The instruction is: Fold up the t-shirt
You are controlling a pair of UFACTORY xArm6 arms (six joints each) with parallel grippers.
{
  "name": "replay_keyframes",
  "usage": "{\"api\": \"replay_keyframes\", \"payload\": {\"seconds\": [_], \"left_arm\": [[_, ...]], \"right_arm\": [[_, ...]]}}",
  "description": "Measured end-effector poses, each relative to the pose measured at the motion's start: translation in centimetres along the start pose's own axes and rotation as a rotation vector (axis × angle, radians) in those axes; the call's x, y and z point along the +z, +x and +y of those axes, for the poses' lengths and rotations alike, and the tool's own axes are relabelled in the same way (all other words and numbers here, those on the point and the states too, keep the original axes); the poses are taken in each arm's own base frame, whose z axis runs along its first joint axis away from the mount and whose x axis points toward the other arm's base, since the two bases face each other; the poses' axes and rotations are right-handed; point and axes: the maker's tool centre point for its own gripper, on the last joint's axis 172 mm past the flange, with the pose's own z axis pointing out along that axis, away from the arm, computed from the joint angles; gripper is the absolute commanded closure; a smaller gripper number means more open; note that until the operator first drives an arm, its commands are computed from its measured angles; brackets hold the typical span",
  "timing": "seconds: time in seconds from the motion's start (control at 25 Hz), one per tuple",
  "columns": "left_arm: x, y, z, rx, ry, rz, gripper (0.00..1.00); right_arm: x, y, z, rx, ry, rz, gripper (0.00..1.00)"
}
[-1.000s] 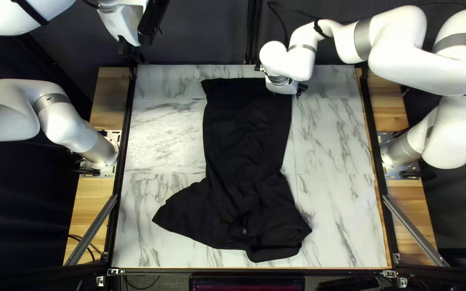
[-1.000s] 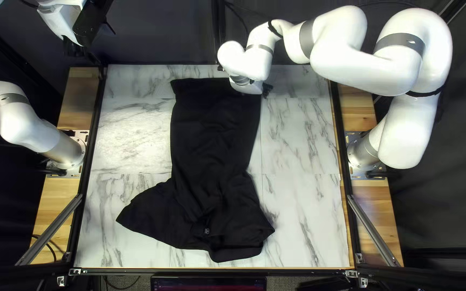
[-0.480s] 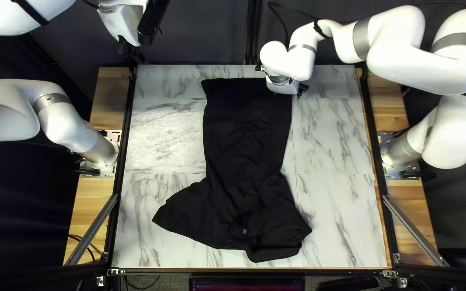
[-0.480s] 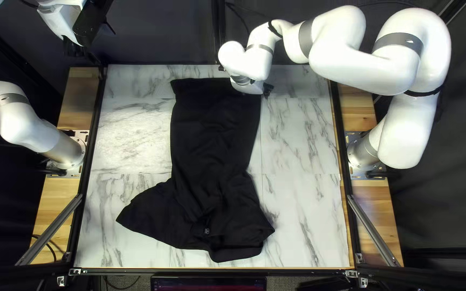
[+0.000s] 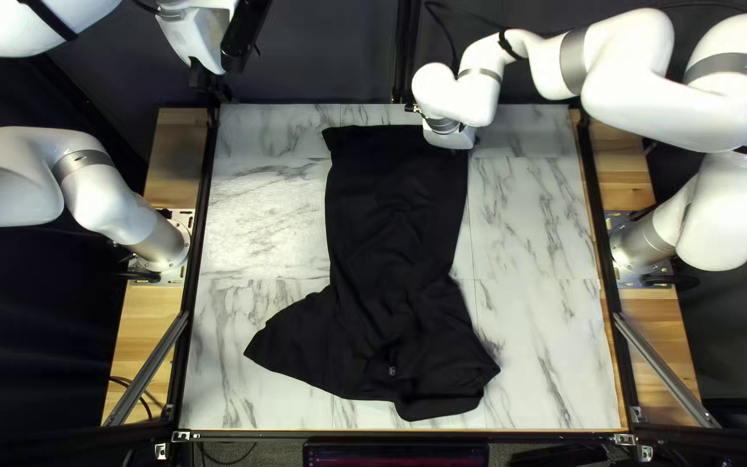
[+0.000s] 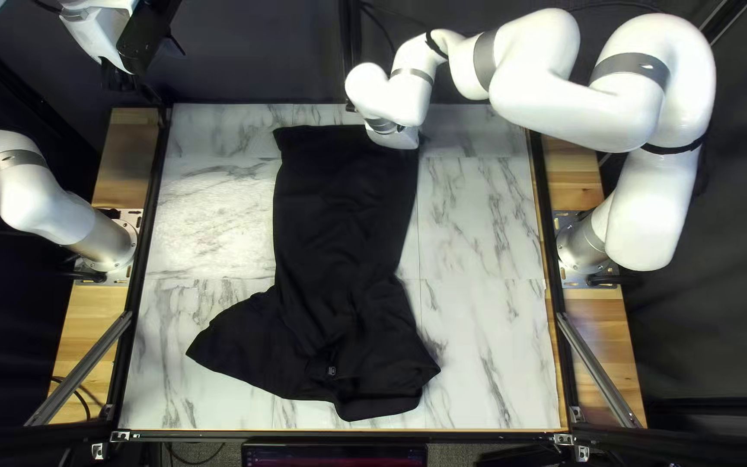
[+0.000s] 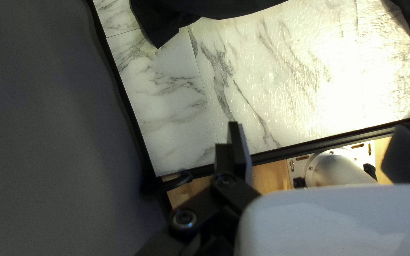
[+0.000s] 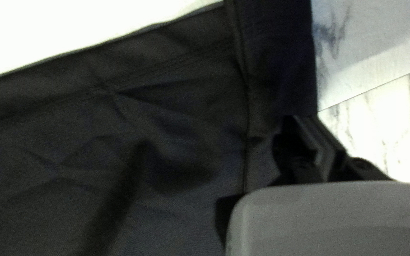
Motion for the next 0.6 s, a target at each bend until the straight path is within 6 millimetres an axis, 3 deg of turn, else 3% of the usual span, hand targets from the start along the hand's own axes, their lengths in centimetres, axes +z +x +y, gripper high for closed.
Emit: {"api": "replay_keyframes", "payload": {"seconds": [0.32, 0.6], "left_arm": [[0.0, 0.0, 0.0, 0.0, 0.0, 0.0, 0.0], [0.0, 0.0, 0.0, 0.0, 0.0, 0.0, 0.0]], "right_arm": [[0.1, 2.9, -0.9, -0.001, -0.004, 0.007, 0.0], [0.4, 3.7, -0.9, -0.001, -0.017, 0.009, 0.0]]}}
